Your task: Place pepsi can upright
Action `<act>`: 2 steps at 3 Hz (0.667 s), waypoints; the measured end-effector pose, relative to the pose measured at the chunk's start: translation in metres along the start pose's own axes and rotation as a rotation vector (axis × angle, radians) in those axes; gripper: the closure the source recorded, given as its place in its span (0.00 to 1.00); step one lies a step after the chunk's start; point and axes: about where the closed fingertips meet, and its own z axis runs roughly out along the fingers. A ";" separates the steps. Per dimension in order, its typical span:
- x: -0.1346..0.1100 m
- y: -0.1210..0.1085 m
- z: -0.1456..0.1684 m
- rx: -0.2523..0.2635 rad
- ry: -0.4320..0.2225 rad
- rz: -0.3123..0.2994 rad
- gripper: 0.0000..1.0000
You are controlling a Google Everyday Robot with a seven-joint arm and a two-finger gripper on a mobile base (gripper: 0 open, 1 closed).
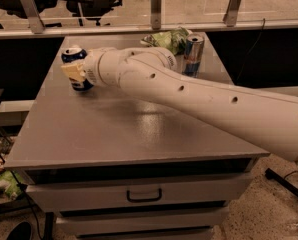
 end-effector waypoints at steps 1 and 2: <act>-0.007 0.005 -0.005 -0.016 0.009 0.020 0.15; -0.014 0.006 -0.010 -0.026 0.020 0.040 0.00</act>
Offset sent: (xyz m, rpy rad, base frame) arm -0.0045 -0.0210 -0.0195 0.0565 0.0194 -0.0534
